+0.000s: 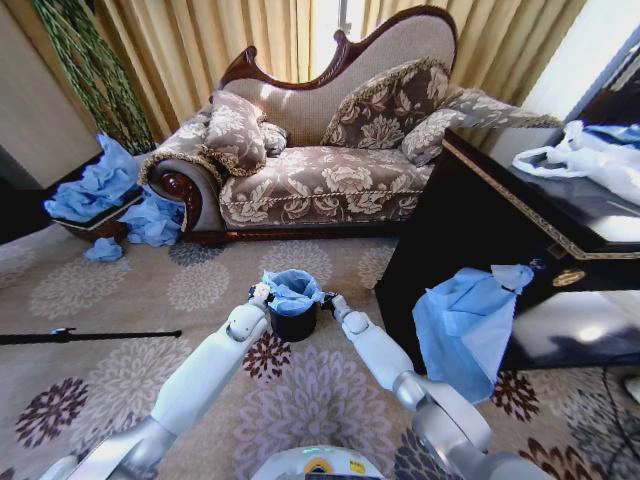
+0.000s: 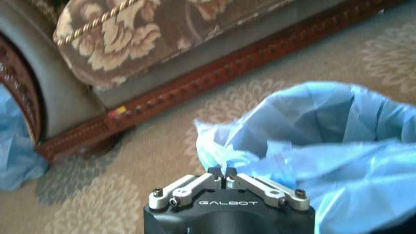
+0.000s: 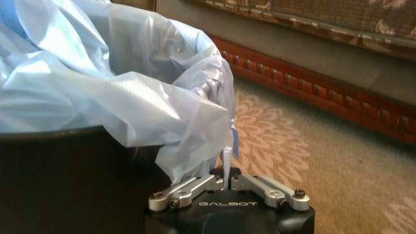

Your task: Place a garbage bag over the trash bin.

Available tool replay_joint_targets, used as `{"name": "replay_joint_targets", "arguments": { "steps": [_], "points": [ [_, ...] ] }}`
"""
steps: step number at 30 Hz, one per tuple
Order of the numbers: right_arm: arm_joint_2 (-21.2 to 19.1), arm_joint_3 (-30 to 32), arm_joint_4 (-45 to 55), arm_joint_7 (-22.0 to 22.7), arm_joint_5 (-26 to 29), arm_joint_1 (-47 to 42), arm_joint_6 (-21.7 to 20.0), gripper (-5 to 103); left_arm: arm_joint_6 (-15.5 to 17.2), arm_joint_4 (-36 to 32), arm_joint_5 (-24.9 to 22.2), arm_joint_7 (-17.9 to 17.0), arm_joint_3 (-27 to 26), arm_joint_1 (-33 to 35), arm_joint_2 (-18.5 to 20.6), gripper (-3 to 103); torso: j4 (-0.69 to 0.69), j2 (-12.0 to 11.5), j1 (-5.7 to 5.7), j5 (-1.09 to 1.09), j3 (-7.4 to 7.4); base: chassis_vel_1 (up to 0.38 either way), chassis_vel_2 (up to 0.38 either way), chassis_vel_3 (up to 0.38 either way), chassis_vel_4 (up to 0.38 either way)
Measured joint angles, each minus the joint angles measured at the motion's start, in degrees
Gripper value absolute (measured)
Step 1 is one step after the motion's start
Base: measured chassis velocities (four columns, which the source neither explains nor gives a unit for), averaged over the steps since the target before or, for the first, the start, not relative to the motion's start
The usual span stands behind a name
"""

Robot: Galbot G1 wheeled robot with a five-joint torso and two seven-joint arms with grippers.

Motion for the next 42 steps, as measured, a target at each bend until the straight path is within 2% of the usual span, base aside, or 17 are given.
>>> {"name": "replay_joint_targets", "arguments": {
  "steps": [9,19,30,42],
  "points": [
    [-0.96,-1.83,2.73,0.98,1.33,-0.75,-1.05,0,0.07,-2.51,-2.29,-0.82,-3.43,3.55,2.29,0,0.00,0.00,0.00,0.00,0.00,0.000,0.000,0.000,0.000],
    [-1.19,-2.76,3.88,2.52,1.26,-1.67,-1.16,0,-0.97,-2.20,-2.44,-0.18,-3.95,5.27,1.60,0,-0.01,0.00,0.00,0.00,0.01,0.000,0.000,0.000,0.000],
    [-2.45,-3.51,6.80,5.56,1.05,-3.29,-2.40,0,-3.19,3.47,-1.85,1.33,-4.31,5.88,0.62,0,-0.01,0.00,0.00,0.00,0.01,0.000,0.000,0.000,0.000],
    [-4.31,-5.02,10.22,7.48,0.84,-5.74,-3.90,0,-3.70,4.17,-1.40,2.85,-3.95,6.15,0.31,0,-0.01,0.00,0.00,0.01,0.01,0.000,0.000,0.000,0.000]
  ]
}}
